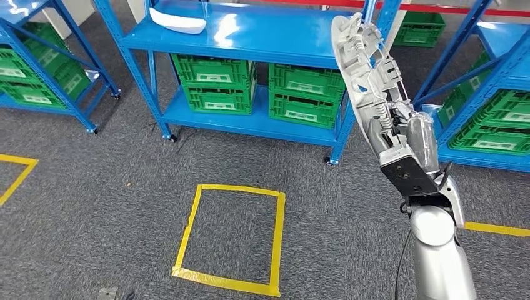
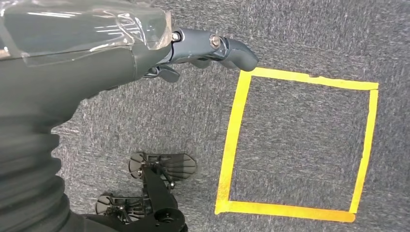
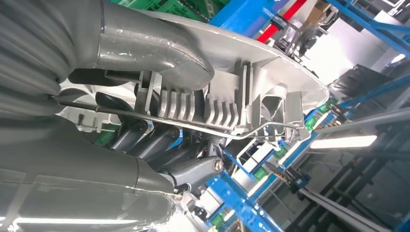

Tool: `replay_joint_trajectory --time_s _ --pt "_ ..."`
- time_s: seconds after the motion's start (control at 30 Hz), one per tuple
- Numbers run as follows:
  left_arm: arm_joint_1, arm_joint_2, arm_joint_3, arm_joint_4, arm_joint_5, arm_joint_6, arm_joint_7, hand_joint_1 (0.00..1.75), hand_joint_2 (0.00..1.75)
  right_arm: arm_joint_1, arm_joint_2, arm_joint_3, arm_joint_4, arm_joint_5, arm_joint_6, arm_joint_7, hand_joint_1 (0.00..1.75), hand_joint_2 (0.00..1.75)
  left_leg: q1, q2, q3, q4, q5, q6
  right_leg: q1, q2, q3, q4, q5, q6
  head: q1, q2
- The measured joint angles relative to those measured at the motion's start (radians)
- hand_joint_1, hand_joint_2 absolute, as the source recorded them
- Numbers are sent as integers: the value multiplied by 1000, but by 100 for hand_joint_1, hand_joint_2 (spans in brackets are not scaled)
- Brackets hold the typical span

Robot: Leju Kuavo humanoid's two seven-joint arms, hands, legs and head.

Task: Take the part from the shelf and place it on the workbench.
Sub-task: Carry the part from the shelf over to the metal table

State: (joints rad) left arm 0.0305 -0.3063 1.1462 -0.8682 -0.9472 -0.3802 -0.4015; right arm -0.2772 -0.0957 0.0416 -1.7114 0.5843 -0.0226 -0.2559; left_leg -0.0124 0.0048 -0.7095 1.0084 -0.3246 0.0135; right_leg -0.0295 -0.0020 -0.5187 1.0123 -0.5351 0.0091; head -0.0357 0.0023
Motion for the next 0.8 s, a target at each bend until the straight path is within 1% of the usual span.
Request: replay_joint_trajectory --time_s 0.03,0.07,0.1,0.13,0.17,0.2,0.23,0.27,0.3,0.33,0.37,0.4,0.43,0.47,0.5,0.53,0.57,0.6,0.63,0.67,0.7,0.73,0.77,0.8 --pt "-1 3 0 6 0 5 -1 0 175 1 -1 0 1 -2 0 1 175 175 3 -2 -7 13 -20 -7 -3 -1 -7 0 11 -8 -1 0" --pt "-3 6 0 12 0 10 -2 0 175 1 -2 1 1 -4 0 2 175 175 6 -3 -16 44 -59 -16 -7 -2 -16 -1 24 -14 -2 0" --pt "-5 8 0 18 0 14 -2 0 175 0 -2 1 2 -6 1 4 175 175 11 -4 -29 97 -114 -25 -6 -3 -25 0 36 -17 -3 0" --pt "-9 11 0 24 0 19 -2 0 175 0 -3 1 2 -7 3 6 175 175 16 -4 -41 164 -166 -33 -6 -3 -37 1 47 -18 -4 0" --pt "-13 13 0 29 0 23 -3 0 175 0 -3 1 2 -8 5 9 175 175 21 -4 -50 229 -201 -39 -6 -3 -49 1 58 -17 -4 0" --pt "-17 15 0 35 1 27 -4 0 175 0 -3 1 2 -9 8 12 175 175 24 -4 -49 275 -214 -42 -5 -3 -62 1 67 -16 -4 0" --pt "-20 16 -1 40 1 30 -8 0 175 0 -3 1 2 -9 11 15 175 175 27 -4 -34 290 -204 -44 -5 -3 -75 1 77 -14 -4 0" --pt "-23 17 -2 43 1 32 -15 0 175 0 -4 1 2 -9 14 19 175 175 29 -4 -2 269 -179 -43 -5 -2 -87 1 86 -12 -4 0" --pt "-25 18 -5 46 1 33 -22 0 175 0 -4 1 2 -9 16 22 175 175 29 -5 46 216 -155 -40 -5 -1 -98 1 95 -9 -4 0" --pt "-29 20 -8 47 1 34 -29 0 175 0 -5 1 2 -10 19 25 175 175 29 -6 101 144 -151 -35 -5 -1 -106 1 103 -5 -4 0" --pt "-32 21 -12 49 2 34 -34 0 175 -1 -7 0 1 -11 24 26 175 175 26 -7 150 73 -160 -28 -5 -2 -112 1 111 1 -3 0" --pt "-34 24 -16 51 2 36 -36 0 175 -3 -8 0 0 -14 32 26 175 175 21 -8 183 20 -175 -21 -5 -3 -115 -1 119 8 -3 0" --pt "-37 27 -18 54 4 39 -37 0 175 -5 -9 0 -1 -18 40 26 175 175 16 -8 198 -9 -189 -13 -7 -4 -117 -4 127 15 -4 0" --pt "-37 30 -19 56 5 43 -38 0 175 -6 -10 0 -1 -22 49 25 175 175 11 -8 200 -22 -187 -5 -8 -4 -117 -10 135 24 -3 0" --pt "-38 33 -20 59 5 46 -38 0 175 -8 -11 -1 0 -26 55 24 175 175 10 -6 199 -28 -176 5 -10 -4 -120 -12 140 29 -3 0" --pt "-39 35 -22 61 6 49 -38 0 175 -9 -12 -1 0 -30 61 23 175 175 10 -4 198 -37 -166 15 -10 -4 -128 -3 133 30 -3 0" --pt "-41 37 -23 63 6 50 -38 0 175 -11 -13 -1 0 -33 65 22 175 175 11 -2 196 -46 -154 24 -8 -3 -143 26 114 26 -2 0" --pt "-43 38 -25 64 6 51 -38 0 175 -14 -14 -2 0 -36 67 22 175 175 11 -1 191 -51 -144 31 -7 -2 -167 79 83 19 -1 0" --pt "-44 39 -27 66 6 52 -37 0 175 -15 -15 -2 0 -39 70 20 175 175 8 -1 183 -52 -137 36 -5 -1 -196 150 47 12 0 0" --pt "-45 39 -28 66 6 52 -36 0 175 -16 -16 -4 0 -41 73 18 175 175 6 -1 175 -51 -131 39 -4 -1 -221 221 17 9 0 0" --pt "-45 39 -28 67 6 53 -35 0 175 -16 -16 -5 0 -44 76 16 175 175 3 -2 168 -50 -127 40 -4 0 -235 269 -2 10 1 0" --pt "-45 39 -29 68 6 53 -33 0 175 -17 -16 -7 0 -48 81 13 175 175 0 -3 163 -48 -124 40 -3 0 -229 279 -5 13 1 0" --pt "-44 39 -29 69 6 53 -32 0 175 -17 -16 -8 0 -51 84 10 175 175 -1 -4 158 -44 -122 40 -3 0 -201 246 7 19 1 0" --pt "-45 39 -30 70 6 53 -31 0 175 -19 -16 -9 0 -56 89 9 175 175 -2 -5 155 -39 -122 39 -2 0 -158 180 28 23 1 0"
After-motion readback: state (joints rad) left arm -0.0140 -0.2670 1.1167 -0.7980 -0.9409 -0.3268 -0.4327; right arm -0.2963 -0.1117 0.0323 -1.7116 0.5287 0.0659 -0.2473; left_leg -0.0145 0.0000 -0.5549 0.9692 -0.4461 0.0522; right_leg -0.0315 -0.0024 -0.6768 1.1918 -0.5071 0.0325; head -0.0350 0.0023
